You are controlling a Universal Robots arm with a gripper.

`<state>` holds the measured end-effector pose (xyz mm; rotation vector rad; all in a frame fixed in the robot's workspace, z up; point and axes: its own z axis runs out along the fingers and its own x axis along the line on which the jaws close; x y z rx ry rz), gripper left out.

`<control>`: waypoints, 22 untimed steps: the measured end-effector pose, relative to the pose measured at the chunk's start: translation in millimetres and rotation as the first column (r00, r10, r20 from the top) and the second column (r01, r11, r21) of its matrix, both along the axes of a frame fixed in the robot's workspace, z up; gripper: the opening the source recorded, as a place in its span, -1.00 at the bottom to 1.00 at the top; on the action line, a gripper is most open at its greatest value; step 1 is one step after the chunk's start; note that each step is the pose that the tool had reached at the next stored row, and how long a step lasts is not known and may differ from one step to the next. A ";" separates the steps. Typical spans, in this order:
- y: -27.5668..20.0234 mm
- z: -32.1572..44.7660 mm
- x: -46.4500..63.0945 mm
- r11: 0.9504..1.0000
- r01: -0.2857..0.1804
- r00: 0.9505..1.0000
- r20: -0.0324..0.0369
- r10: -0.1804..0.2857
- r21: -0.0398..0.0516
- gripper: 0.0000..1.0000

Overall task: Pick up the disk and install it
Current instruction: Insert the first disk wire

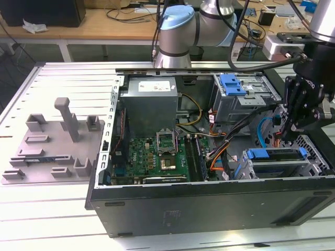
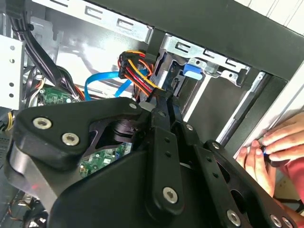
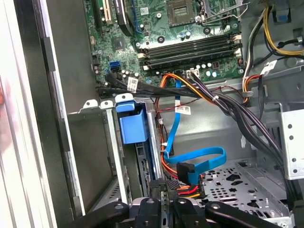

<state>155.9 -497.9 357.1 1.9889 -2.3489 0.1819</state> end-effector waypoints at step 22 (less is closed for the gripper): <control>-17.6 0.0 -0.1 0.993 -0.027 1.000 0.001 0.027 0.112 -0.67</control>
